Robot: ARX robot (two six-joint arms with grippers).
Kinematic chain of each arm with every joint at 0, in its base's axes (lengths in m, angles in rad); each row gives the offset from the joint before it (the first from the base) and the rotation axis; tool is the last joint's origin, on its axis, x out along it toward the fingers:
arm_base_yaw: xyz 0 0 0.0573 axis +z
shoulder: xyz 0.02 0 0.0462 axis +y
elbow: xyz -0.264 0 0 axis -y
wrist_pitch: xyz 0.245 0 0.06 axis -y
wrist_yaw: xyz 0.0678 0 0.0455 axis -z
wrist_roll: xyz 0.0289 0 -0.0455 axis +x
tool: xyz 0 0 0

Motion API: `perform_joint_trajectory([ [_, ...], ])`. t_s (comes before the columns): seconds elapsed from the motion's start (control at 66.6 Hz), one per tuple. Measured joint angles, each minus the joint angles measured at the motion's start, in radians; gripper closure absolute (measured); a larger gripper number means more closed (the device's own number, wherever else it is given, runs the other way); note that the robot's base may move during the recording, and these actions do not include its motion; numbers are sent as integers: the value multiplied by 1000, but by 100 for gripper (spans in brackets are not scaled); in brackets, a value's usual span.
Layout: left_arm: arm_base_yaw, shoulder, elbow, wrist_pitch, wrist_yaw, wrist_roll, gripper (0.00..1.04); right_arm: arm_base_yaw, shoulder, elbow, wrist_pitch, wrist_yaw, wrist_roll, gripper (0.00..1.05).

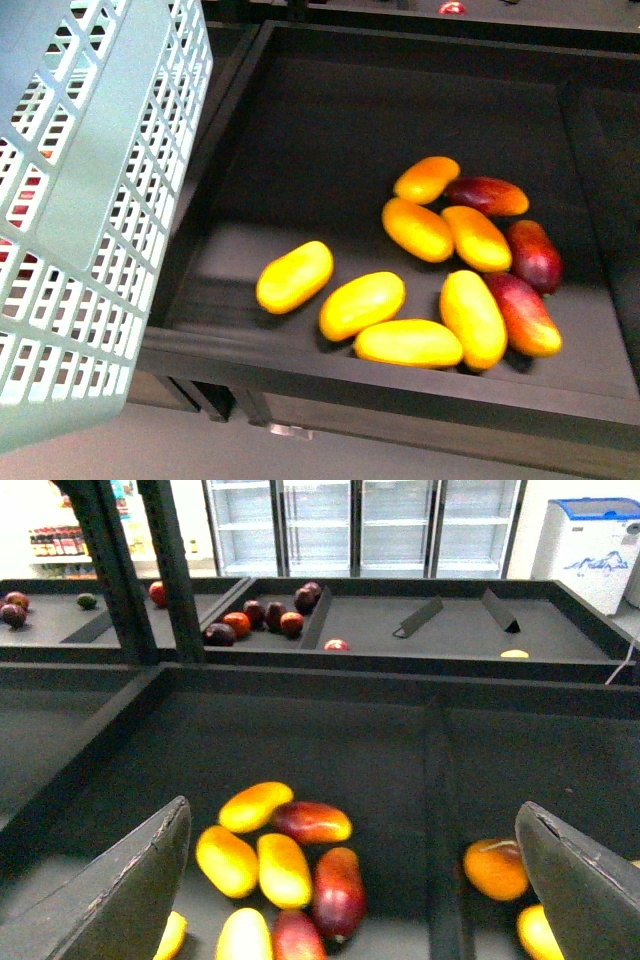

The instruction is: Pick mango and avocado into basket

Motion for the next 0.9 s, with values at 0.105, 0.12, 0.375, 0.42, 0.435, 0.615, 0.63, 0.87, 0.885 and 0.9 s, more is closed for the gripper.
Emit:
perform_joint_trajectory([
  [0.105,0,0,0,0,-2,0,92,0,0,0,0,-3,0,9],
  [0.12,0,0,0,0,-2,0,92,0,0,0,0,-2,0,9],
  [0.375,0,0,0,0,1,0,92,0,0,0,0,0,0,9],
  [0.42,0,0,0,0,-2,0,92,0,0,0,0,0,0,9],
  [0.435,0,0,0,0,-3,0,92,0,0,0,0,0,0,9],
  [0.615,0,0,-1,0,0,0,92,0,0,0,0,-2,0,9],
  [0.63,0,0,-1,0,-1,-1,92,0,0,0,0,-2,0,9],
  [0.87,0,0,-1,0,-2,0,92,0,-1,0,0,0,0,9],
  [0.885,0,0,-1,0,-2,0,92,0,-1,0,0,0,0,9],
  [0.9,0,0,-1,0,-1,0,92,0,-1,0,0,1,0,9],
])
